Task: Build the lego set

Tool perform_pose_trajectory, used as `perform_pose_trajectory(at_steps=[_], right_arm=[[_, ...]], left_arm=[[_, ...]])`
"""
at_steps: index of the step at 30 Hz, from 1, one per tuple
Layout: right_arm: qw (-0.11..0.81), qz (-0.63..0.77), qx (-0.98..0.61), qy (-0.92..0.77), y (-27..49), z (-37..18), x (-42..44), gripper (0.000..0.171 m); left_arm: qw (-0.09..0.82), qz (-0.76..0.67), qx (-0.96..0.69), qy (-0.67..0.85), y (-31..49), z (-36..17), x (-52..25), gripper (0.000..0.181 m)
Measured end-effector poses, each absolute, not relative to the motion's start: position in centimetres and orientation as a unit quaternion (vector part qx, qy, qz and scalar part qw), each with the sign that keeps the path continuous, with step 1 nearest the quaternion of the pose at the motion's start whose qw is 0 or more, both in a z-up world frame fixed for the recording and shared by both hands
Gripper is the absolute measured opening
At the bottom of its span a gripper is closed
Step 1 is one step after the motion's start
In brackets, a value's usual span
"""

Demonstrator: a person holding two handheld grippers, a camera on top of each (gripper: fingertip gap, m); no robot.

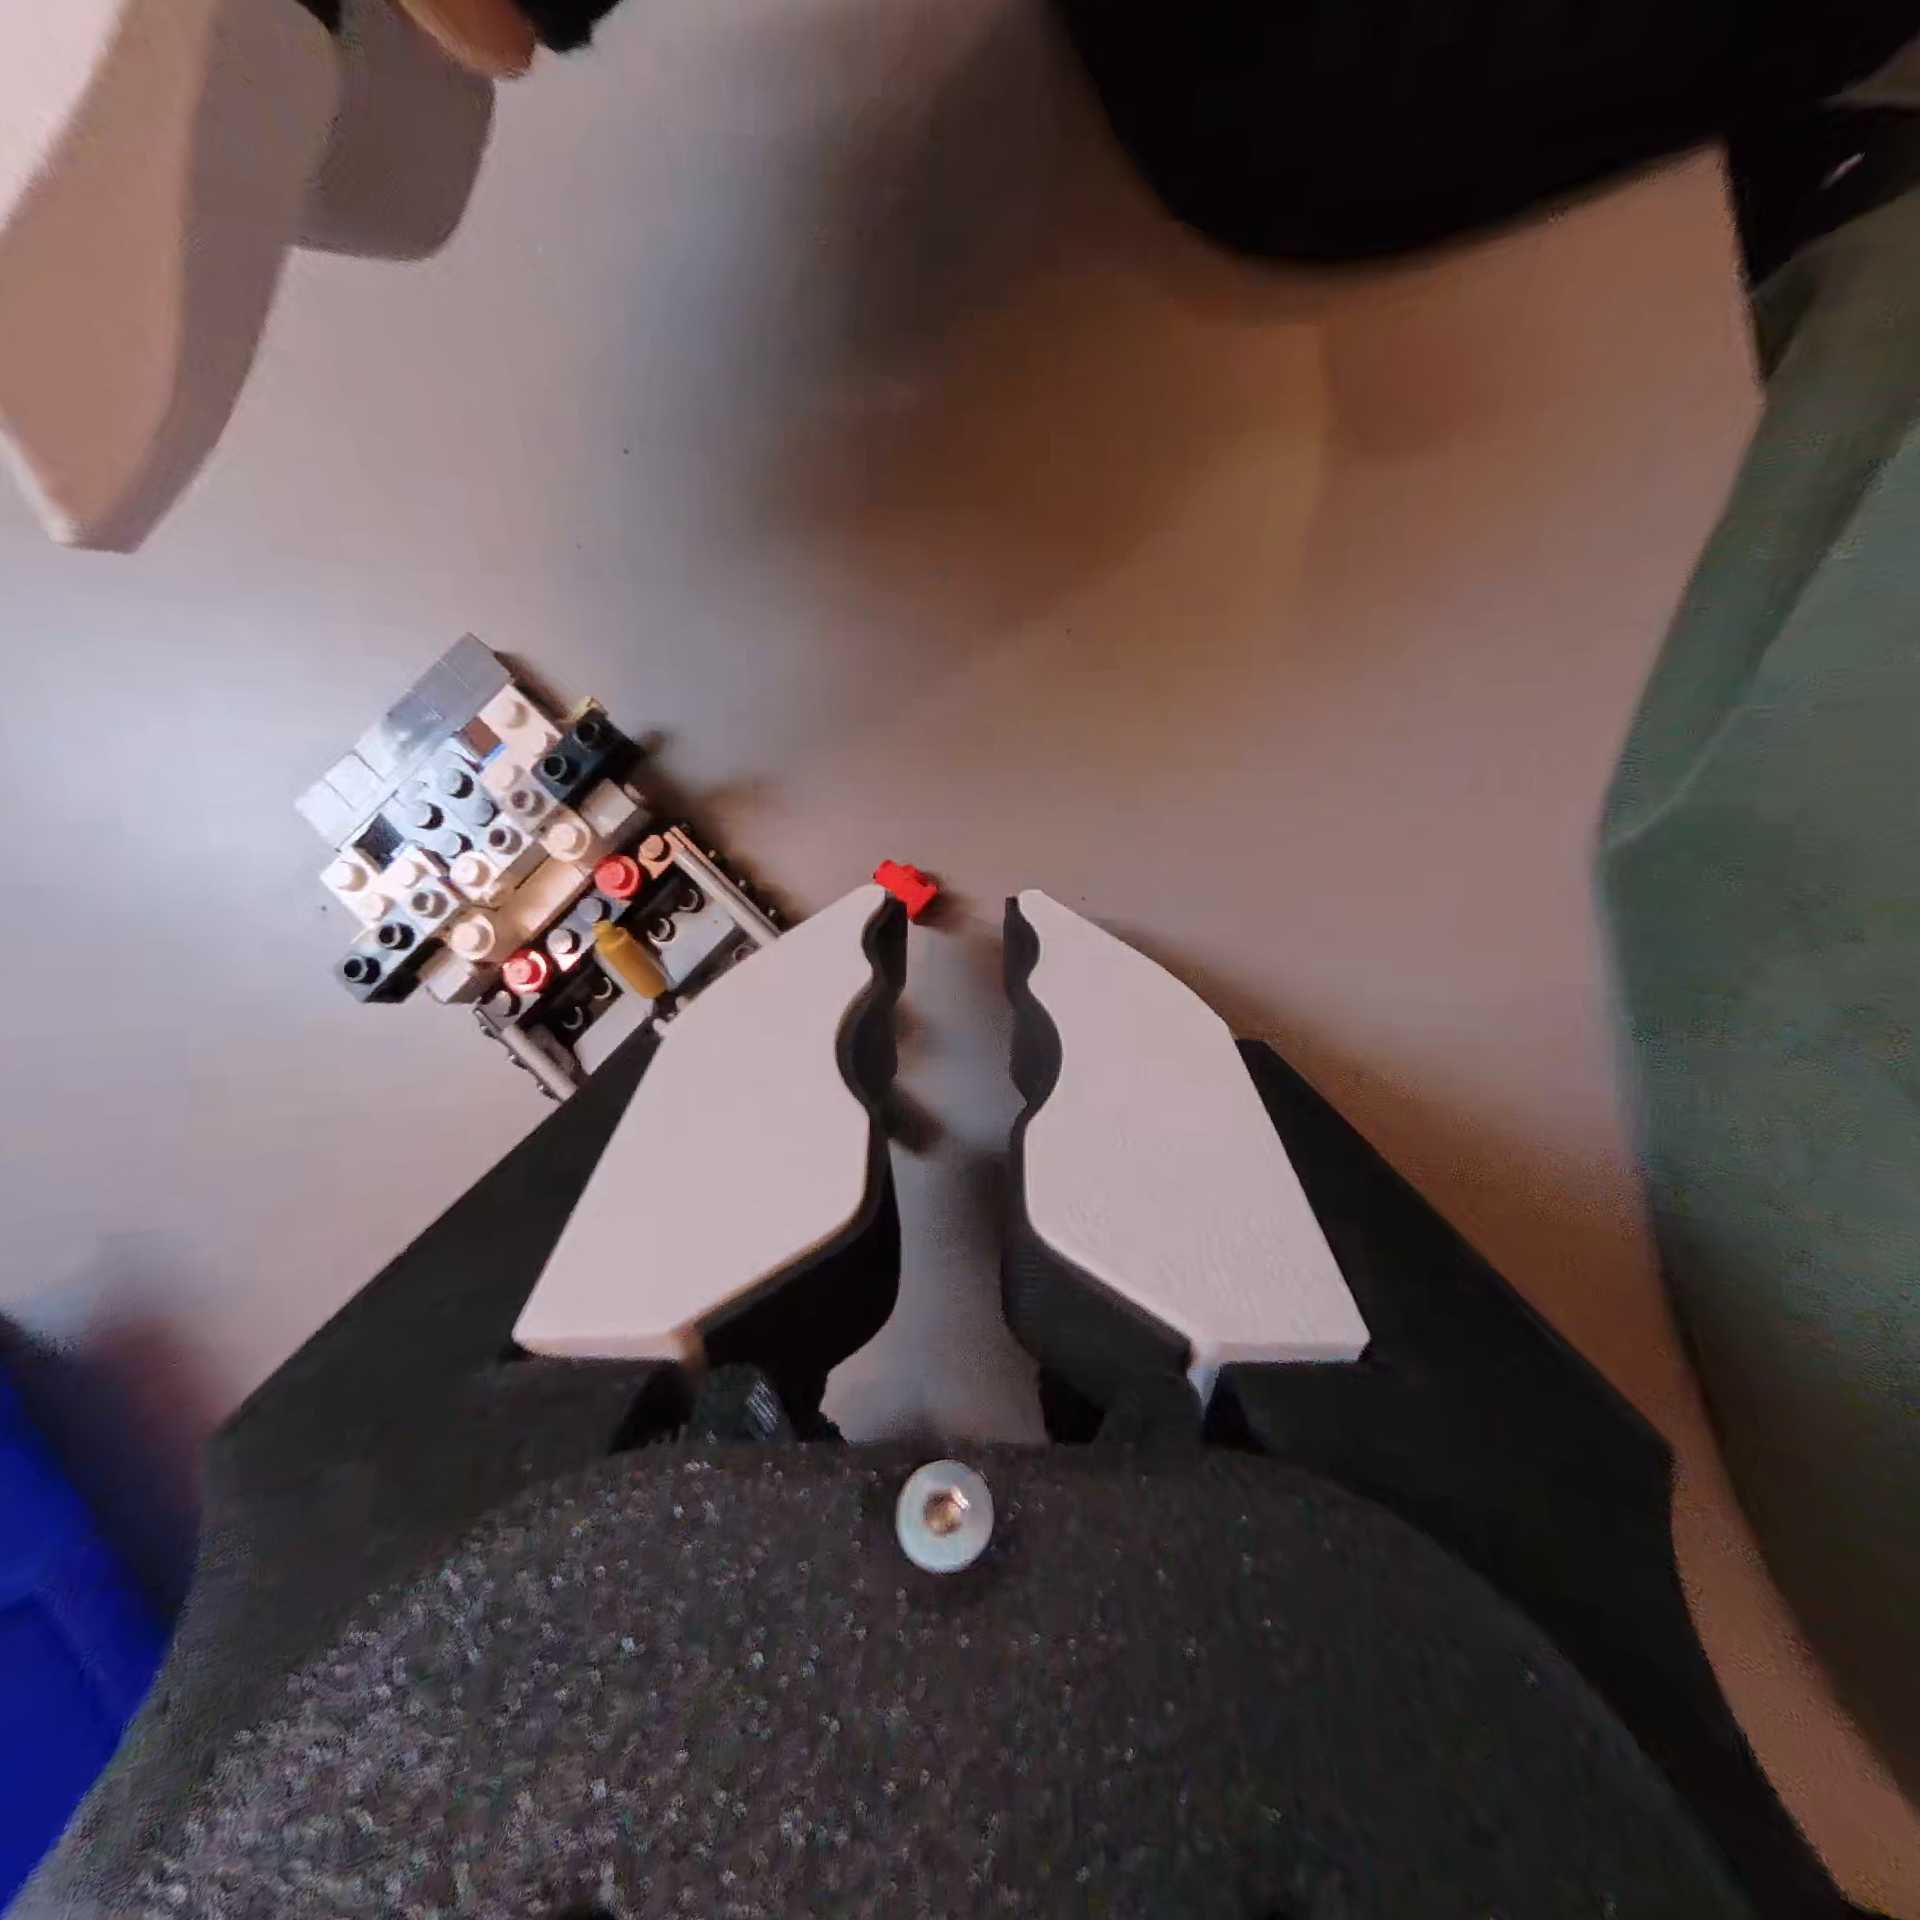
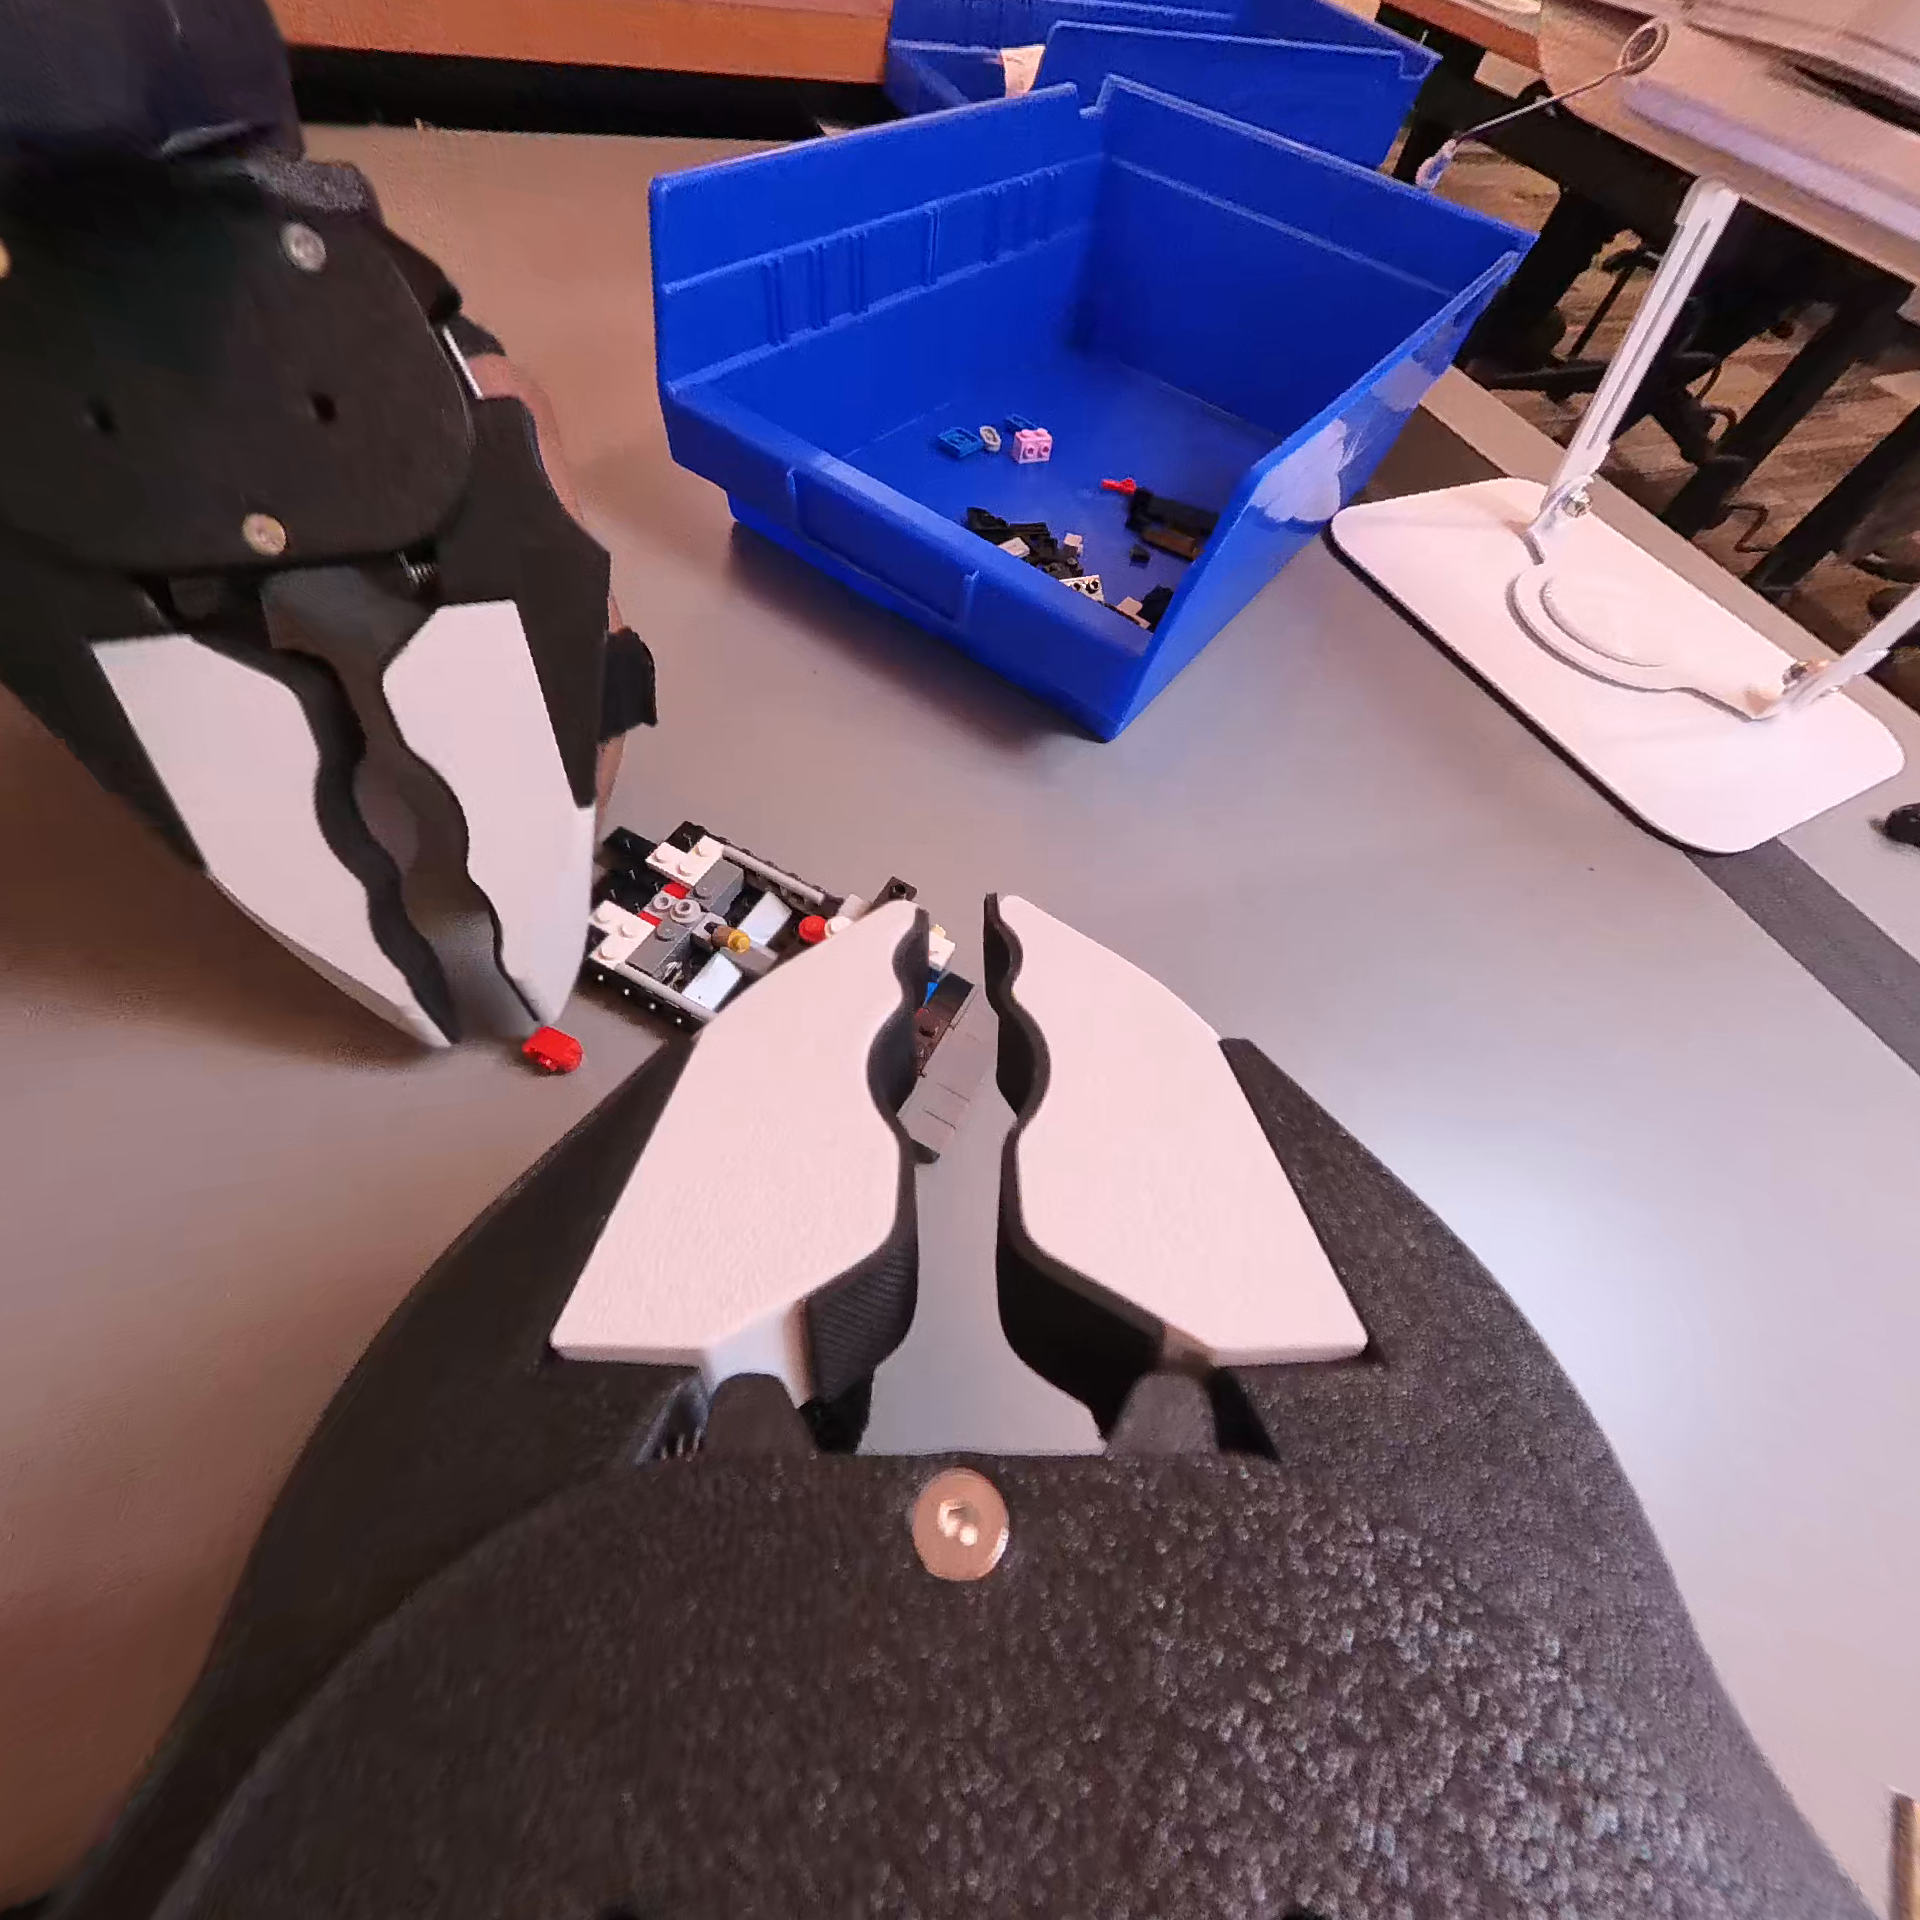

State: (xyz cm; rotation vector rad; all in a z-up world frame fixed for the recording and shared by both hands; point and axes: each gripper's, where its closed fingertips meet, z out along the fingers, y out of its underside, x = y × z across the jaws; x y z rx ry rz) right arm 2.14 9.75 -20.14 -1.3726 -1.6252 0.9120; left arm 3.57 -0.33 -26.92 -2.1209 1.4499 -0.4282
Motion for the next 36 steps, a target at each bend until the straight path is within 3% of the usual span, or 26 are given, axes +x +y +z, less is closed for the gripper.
perform_pose_trajectory(at_steps=[14, 17, 21, 24, 28, 36], right_arm=[[0.397, 0.353, -0.547, -0.647, 9.7, -20.6, 2.3, 0.007], [0.406, 0.351, -0.549, -0.64, 10.0, -20.3, 2.5, 0.006], [0.417, 0.357, -0.555, -0.625, 10.6, -19.7, 2.5, 0.006], [0.415, 0.361, -0.557, -0.622, 10.5, -19.7, 2.4, 0.006], [0.411, 0.359, -0.556, -0.627, 10.2, -20.0, 2.3, 0.006], [0.413, 0.363, -0.558, -0.622, 10.1, -20.0, 2.3, 0.006]], left_arm=[[0.27, -0.117, -0.799, 0.524, 1.1, -27.5, 4.4, 0.007], [0.348, -0.119, -0.8, 0.474, 3.1, -23.4, 2.8, 0.008], [0.478, -0.003, -0.822, 0.308, 8.9, -16.3, -6.8, 0.008], [0.443, 0.087, -0.864, 0.223, 10.5, -16.6, -13.8, 0.008], [0.334, 0.098, -0.916, 0.2, 10.0, -20.6, -17.0, 0.046], [0.369, 0.066, -0.907, 0.193, 10.0, -19.6, -16.8, 0.048]])
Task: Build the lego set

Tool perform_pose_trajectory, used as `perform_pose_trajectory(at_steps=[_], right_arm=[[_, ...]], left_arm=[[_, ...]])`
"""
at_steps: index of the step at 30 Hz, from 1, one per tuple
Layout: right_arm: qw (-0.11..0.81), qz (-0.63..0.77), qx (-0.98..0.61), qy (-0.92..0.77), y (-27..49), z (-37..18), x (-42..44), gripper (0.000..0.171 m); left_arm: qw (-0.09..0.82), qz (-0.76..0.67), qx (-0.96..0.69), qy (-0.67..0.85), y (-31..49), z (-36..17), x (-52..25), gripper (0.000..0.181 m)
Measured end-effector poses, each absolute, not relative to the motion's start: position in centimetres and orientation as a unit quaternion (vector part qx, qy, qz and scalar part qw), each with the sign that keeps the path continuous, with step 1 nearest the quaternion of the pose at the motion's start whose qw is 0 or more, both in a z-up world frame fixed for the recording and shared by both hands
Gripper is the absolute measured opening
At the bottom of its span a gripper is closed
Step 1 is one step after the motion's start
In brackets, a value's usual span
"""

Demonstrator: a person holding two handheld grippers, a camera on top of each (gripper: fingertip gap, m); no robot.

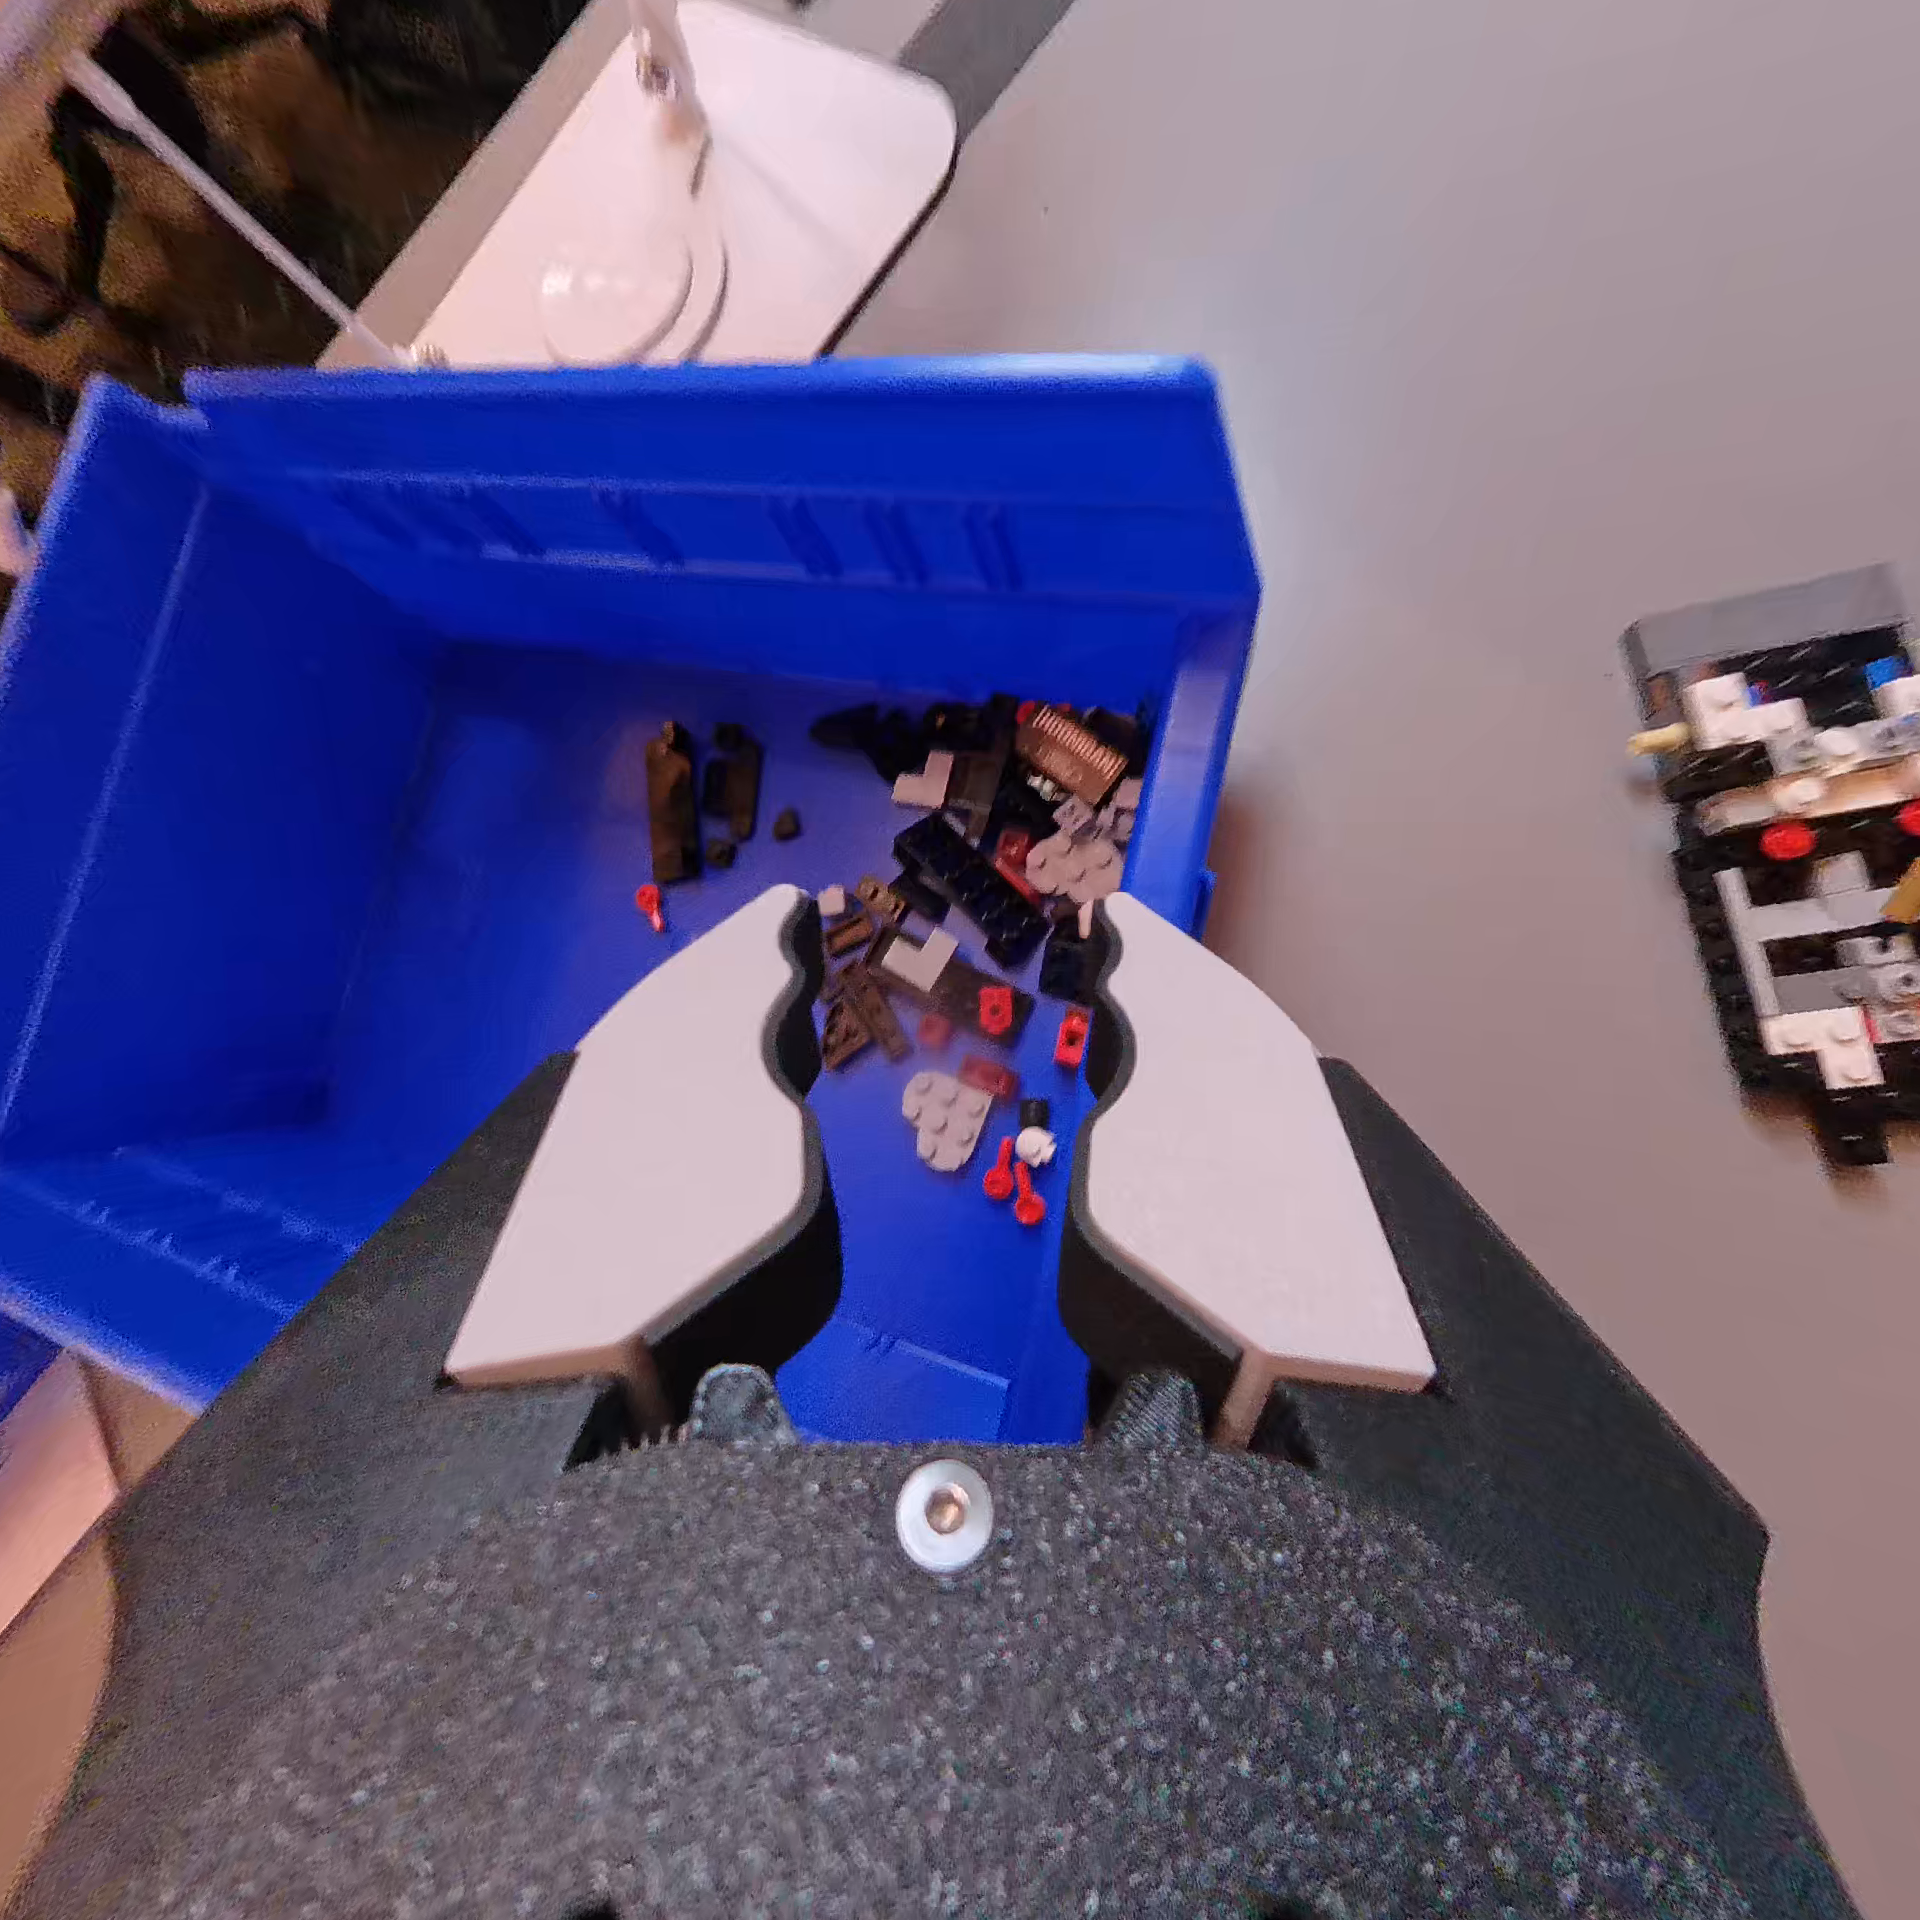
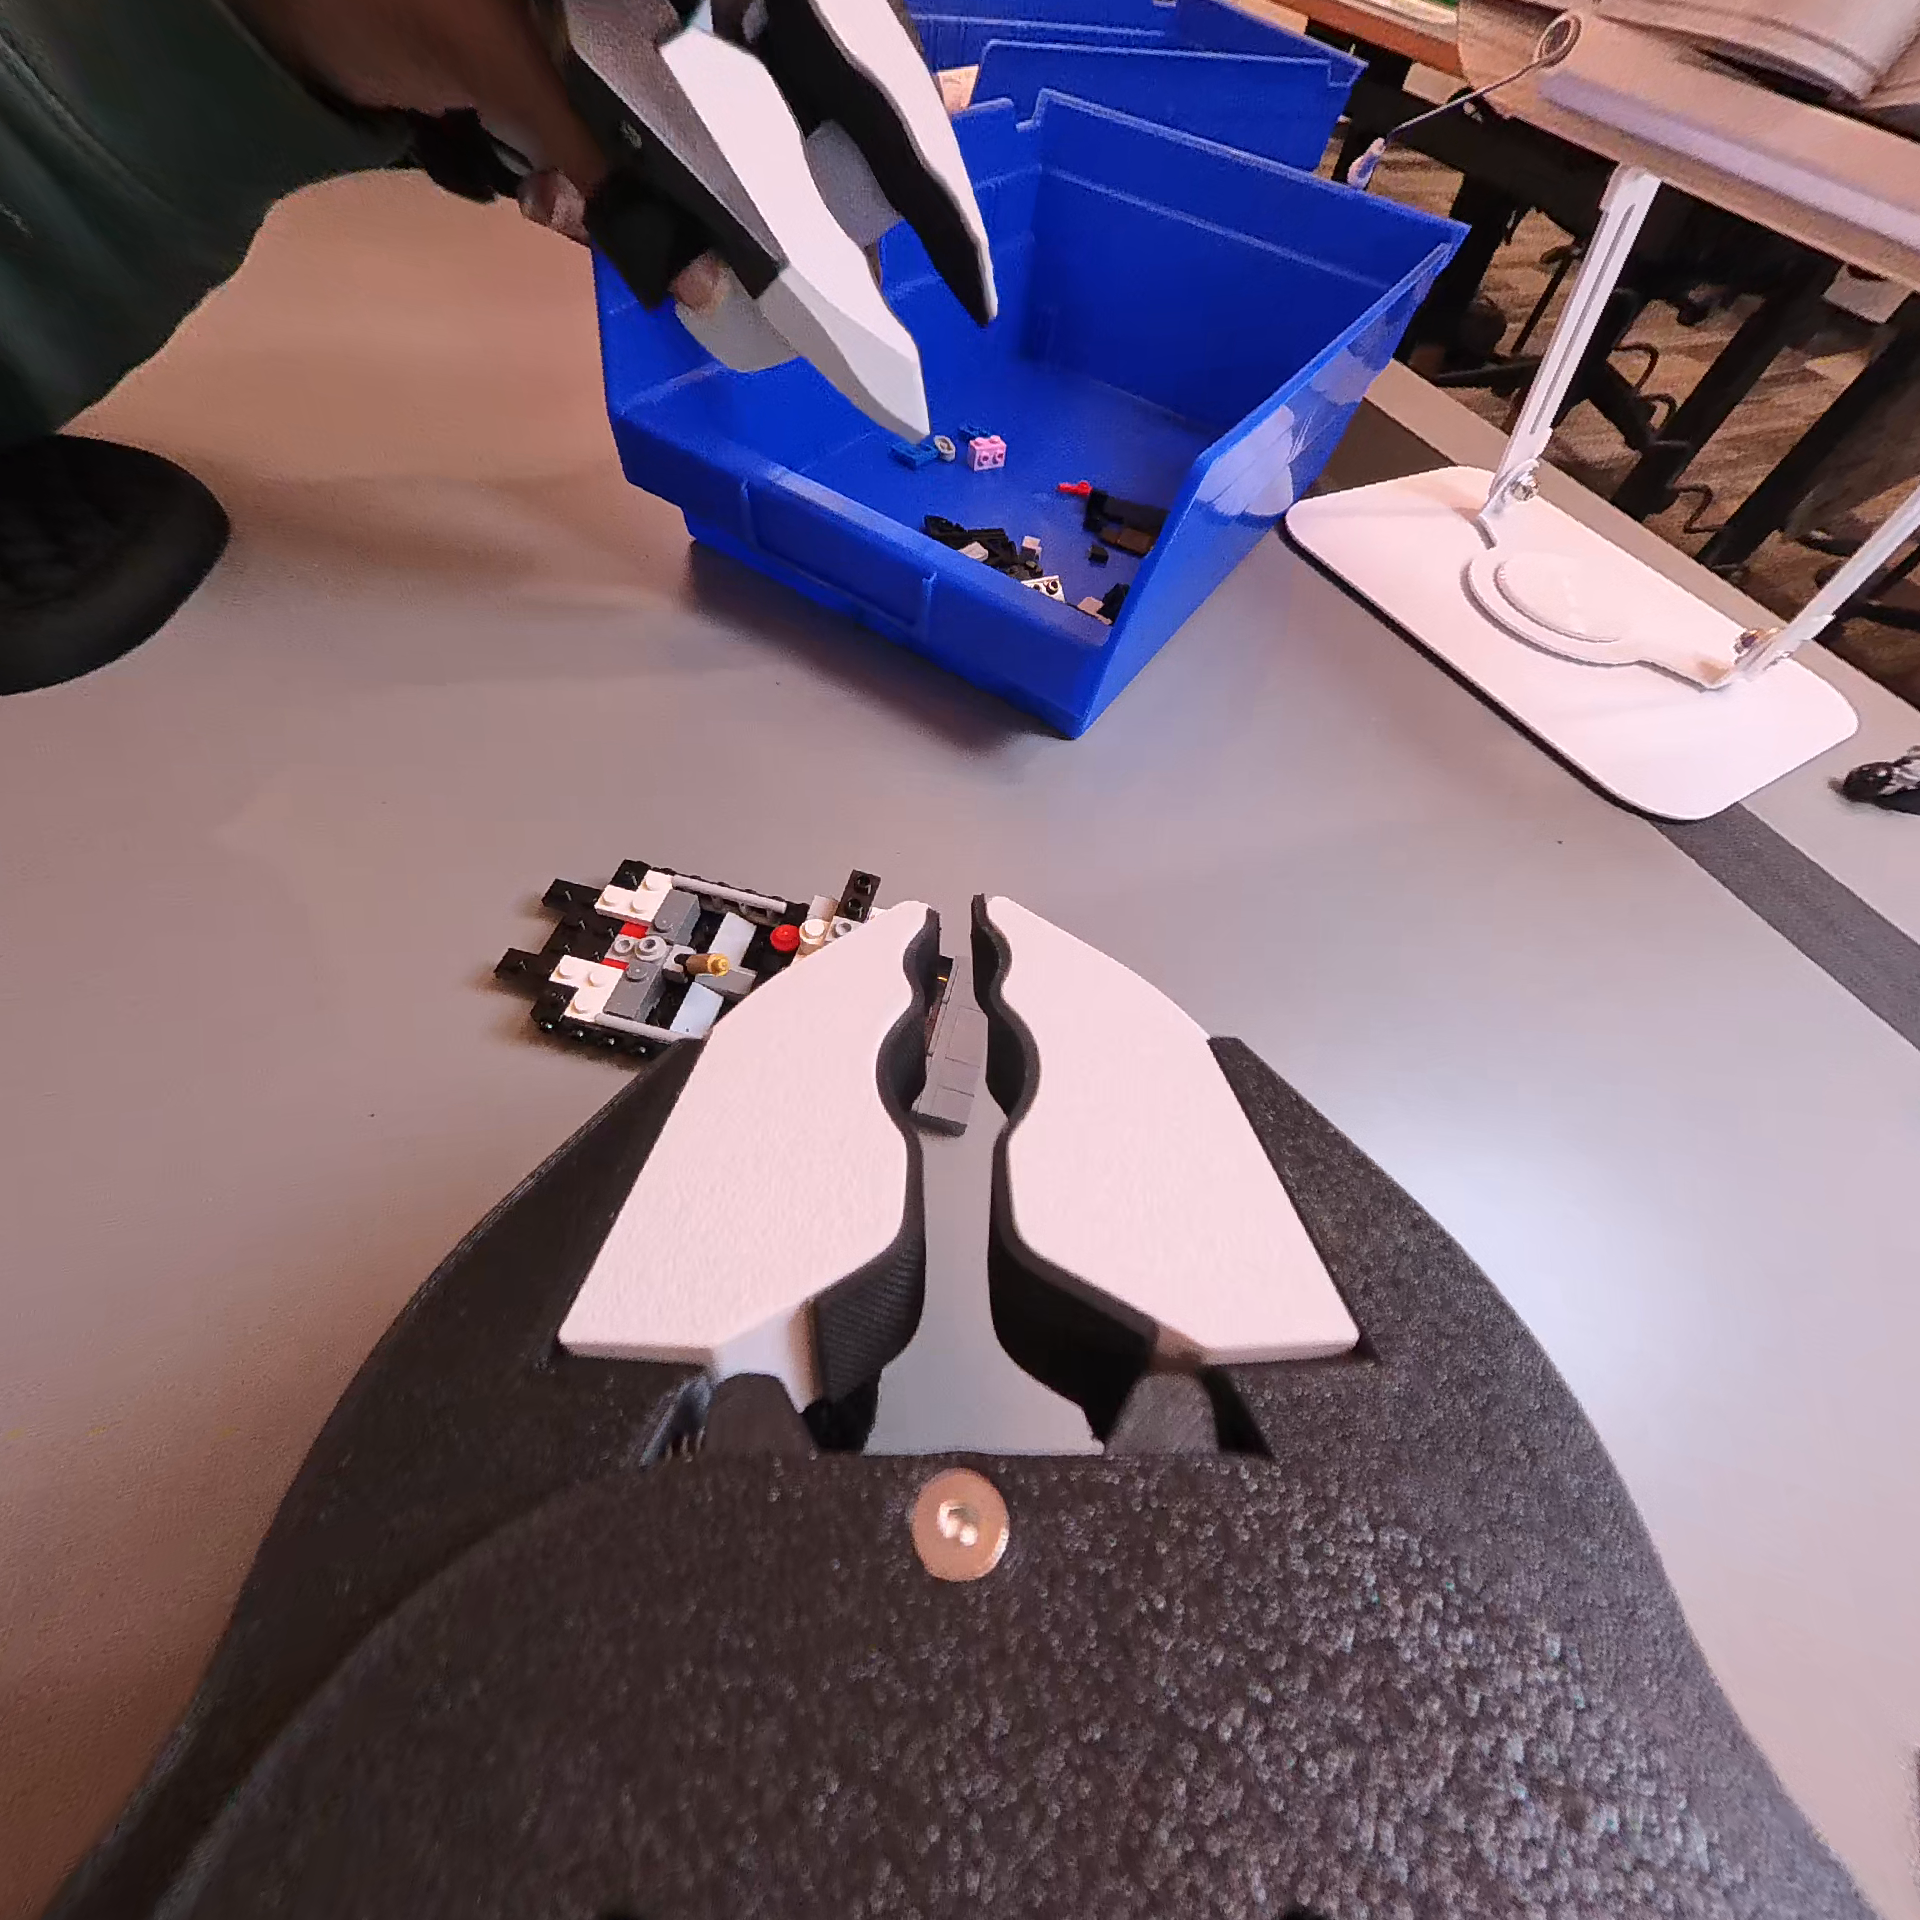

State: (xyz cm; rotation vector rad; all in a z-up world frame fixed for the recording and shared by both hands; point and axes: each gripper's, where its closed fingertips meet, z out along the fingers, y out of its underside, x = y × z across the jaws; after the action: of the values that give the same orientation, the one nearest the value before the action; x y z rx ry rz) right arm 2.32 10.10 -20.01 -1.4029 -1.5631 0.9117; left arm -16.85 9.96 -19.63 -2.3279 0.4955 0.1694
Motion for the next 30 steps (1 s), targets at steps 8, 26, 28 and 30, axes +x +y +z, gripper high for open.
perform_pose_trajectory(at_steps=[8, 26, 28, 30], right_arm=[[0.455, 0.368, -0.558, -0.589, 10.8, -19.3, 1.8, 0.011], [0.635, 0.193, -0.533, -0.525, 21.7, -9.3, -11.4, 0.037], [0.642, 0.156, -0.537, -0.524, 24.4, -8.7, -15.8, 0.056], [0.645, 0.112, -0.55, -0.518, 27.2, -8.4, -19.8, 0.08]], left_arm=[[0.623, -0.024, -0.754, 0.208, 9.2, -11.5, -13.0, 0.0], [0.713, -0.06, -0.674, 0.185, 6.9, -8.6, -11.6, 0.0], [0.717, -0.059, -0.669, 0.19, 6.7, -8.4, -11.3, 0.0], [0.715, -0.054, -0.668, 0.198, 6.6, -8.5, -11.0, 0.0]])
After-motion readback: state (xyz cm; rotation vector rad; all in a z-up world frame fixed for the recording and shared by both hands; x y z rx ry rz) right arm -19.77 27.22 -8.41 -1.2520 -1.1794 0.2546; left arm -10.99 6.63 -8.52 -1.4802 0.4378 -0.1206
